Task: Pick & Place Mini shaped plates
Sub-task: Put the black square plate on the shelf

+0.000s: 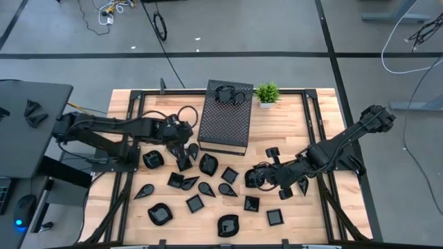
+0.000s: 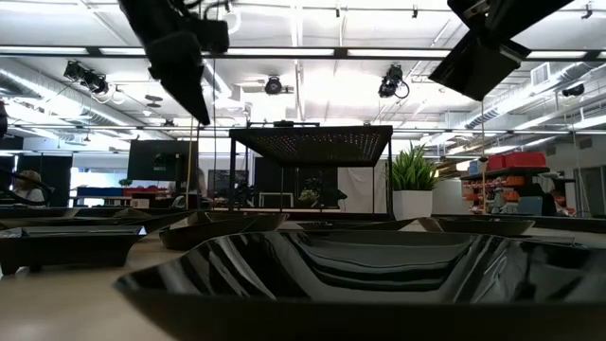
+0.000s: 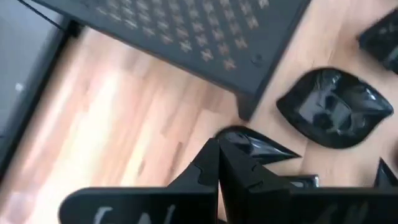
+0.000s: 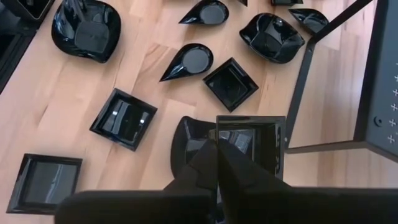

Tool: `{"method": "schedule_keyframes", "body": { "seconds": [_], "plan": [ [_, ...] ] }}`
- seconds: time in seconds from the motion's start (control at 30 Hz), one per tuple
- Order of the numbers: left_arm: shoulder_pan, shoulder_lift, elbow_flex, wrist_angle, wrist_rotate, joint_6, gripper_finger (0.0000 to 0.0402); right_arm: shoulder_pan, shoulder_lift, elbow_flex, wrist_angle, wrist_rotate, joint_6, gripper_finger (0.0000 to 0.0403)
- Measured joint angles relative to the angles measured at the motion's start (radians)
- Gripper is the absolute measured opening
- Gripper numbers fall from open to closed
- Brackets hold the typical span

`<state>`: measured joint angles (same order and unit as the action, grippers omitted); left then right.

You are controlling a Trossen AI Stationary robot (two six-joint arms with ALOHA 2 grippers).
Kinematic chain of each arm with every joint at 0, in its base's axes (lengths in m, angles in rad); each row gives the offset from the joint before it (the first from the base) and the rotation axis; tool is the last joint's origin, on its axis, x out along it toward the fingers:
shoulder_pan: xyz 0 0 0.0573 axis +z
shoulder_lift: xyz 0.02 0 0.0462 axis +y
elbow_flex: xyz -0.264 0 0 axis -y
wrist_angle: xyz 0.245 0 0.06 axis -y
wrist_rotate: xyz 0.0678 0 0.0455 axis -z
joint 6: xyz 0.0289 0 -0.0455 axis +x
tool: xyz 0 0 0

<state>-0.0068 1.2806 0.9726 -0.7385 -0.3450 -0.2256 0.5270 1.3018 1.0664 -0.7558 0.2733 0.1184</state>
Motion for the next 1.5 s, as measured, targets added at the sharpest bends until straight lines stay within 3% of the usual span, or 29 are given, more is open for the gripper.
{"method": "schedule_keyframes", "body": {
  "seconds": [0.13, 0.4, 0.83, 1.07, 1.27, 1.5],
  "plan": [
    [0.004, 0.06, 0.0, 0.037, 0.066, 0.001, 0.0004, 0.0, 0.0, 0.0, 0.0, 0.0, 0.001, 0.0005],
    [0.004, 0.173, 0.0, 0.175, 0.088, 0.038, 0.0004, 0.0, 0.0, 0.0, 0.0, 0.0, 0.004, 0.0005],
    [0.021, 0.193, 0.0, 0.336, 0.095, 0.089, 0.0007, 0.0, 0.0, 0.0, 0.0, 0.0, 0.004, 0.0005],
    [0.024, 0.191, 0.0, 0.321, 0.13, 0.091, 0.0006, -0.004, 0.0, 0.0, 0.03, 0.002, 0.055, 0.0005],
    [0.022, 0.155, 0.002, 0.204, 0.185, 0.08, 0.0012, -0.089, 0.0, 0.0, 0.203, 0.007, 0.055, 0.0005],
    [0.023, 0.114, 0.002, 0.048, 0.061, 0.051, 0.0013, -0.304, 0.028, 0.048, 0.324, 0.008, -0.08, 0.0003]
  ]
}}
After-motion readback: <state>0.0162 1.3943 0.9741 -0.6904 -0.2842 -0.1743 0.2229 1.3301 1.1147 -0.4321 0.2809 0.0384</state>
